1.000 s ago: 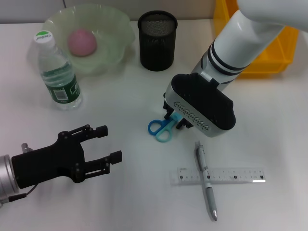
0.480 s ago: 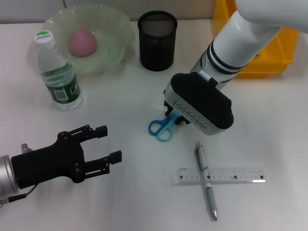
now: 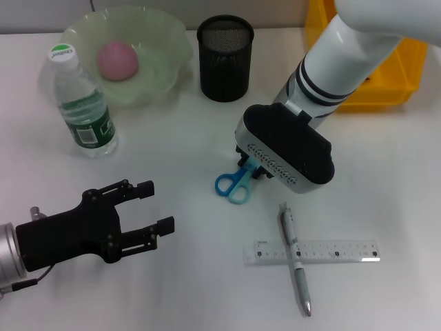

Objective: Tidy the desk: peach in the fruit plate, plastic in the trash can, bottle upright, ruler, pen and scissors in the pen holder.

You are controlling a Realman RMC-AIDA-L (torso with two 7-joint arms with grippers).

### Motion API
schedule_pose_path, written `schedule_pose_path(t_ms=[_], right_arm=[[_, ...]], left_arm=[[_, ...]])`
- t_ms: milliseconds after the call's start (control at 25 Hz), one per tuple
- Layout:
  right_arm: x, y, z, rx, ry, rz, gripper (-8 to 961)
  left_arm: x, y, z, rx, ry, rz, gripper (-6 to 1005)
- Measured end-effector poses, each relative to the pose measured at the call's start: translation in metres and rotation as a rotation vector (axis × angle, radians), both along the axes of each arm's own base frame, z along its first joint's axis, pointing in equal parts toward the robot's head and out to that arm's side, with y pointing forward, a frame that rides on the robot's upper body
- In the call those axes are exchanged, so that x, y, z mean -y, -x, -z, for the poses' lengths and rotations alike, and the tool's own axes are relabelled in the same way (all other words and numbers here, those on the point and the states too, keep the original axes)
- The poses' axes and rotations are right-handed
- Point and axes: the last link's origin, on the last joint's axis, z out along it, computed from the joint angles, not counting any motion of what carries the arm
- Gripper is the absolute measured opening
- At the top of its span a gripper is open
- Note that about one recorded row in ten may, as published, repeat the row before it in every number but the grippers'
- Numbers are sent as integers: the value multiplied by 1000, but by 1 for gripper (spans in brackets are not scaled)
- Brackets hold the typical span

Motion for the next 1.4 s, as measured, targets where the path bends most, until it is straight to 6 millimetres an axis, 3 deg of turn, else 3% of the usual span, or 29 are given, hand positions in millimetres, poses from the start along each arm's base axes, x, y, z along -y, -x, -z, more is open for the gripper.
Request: schedule_pose_path(t_ms=[1400], right_arm=[[0,9,-2,7,-7,10,266]], left_arm=[[3,2,1,15,-1,-20,784]])
